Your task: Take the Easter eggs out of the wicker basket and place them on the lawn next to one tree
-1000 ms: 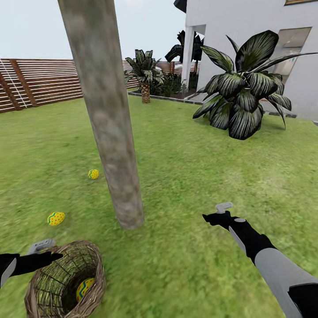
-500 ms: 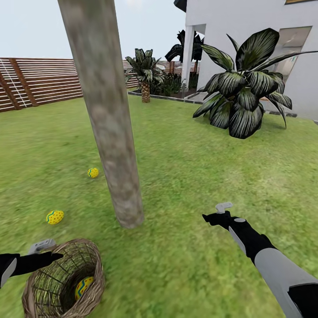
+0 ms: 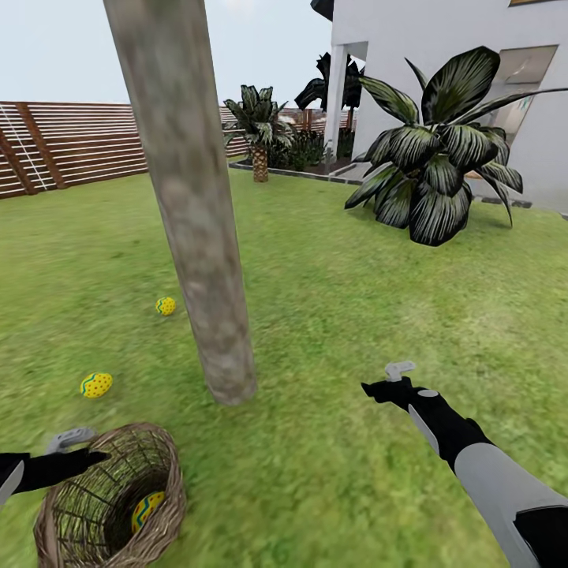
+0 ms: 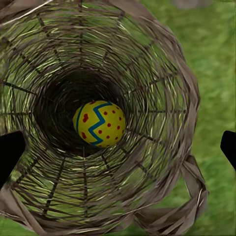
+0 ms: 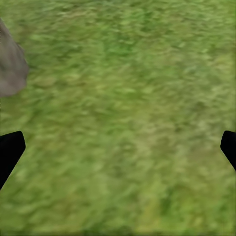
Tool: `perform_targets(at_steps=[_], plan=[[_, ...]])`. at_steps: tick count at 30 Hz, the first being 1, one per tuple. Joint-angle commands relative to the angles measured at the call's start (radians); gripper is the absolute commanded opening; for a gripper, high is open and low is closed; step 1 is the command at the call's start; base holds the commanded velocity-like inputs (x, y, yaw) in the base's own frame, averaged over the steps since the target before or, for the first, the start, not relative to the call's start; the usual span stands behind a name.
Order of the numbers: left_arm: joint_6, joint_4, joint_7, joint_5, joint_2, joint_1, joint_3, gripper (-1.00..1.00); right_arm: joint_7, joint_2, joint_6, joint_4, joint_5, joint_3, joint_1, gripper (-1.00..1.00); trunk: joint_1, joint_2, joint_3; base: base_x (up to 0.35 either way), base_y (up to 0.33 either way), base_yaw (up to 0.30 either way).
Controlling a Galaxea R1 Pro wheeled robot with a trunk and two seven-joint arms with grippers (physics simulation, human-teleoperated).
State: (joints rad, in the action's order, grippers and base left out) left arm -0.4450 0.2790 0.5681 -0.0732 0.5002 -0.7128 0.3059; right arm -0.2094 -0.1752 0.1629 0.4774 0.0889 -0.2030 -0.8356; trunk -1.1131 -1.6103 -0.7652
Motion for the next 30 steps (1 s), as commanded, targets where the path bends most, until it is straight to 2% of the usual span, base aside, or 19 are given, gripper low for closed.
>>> perform_targets(at_steps=[1, 4, 8, 17, 25, 30], plan=[[-0.007, 0.002, 0.007, -0.007, 0.009, -0.001, 0.009, 1.0, 0.001, -0.001, 0.006, 0.002, 0.009, -0.006, 0.0, 1.0, -0.004, -0.008, -0.004, 0.0, 0.0, 0.0], [-0.006, 0.004, 0.007, -0.007, 0.033, -0.001, 0.01, 1.0, 0.001, 0.003, 0.006, 0.001, 0.009, -0.006, 0.0, 1.0, -0.004, -0.008, -0.004, 0.0, 0.0, 0.0], [-0.006, 0.006, 0.003, -0.007, 0.038, -0.001, 0.01, 1.0, 0.001, 0.016, 0.006, 0.001, 0.009, -0.006, 0.0, 1.0, -0.004, -0.008, -0.004, 0.0, 0.0, 0.0], [-0.006, 0.006, 0.001, -0.007, 0.042, -0.001, 0.011, 1.0, 0.001, 0.02, 0.006, 0.001, 0.009, -0.006, 0.0, 1.0, -0.004, -0.008, -0.004, 0.0, 0.0, 0.0], [-0.006, 0.008, 0.002, -0.005, 0.078, -0.001, 0.012, 1.0, 0.001, 0.021, 0.006, 0.001, 0.009, -0.006, 0.0, 1.0, -0.004, -0.008, -0.004, 0.0, 0.0, 0.0], [-0.006, 0.009, 0.003, -0.005, 0.084, -0.001, 0.012, 1.0, 0.001, 0.021, 0.006, 0.001, 0.009, -0.006, 0.0, 1.0, -0.004, -0.008, -0.004, 0.0, 0.0, 0.0]])
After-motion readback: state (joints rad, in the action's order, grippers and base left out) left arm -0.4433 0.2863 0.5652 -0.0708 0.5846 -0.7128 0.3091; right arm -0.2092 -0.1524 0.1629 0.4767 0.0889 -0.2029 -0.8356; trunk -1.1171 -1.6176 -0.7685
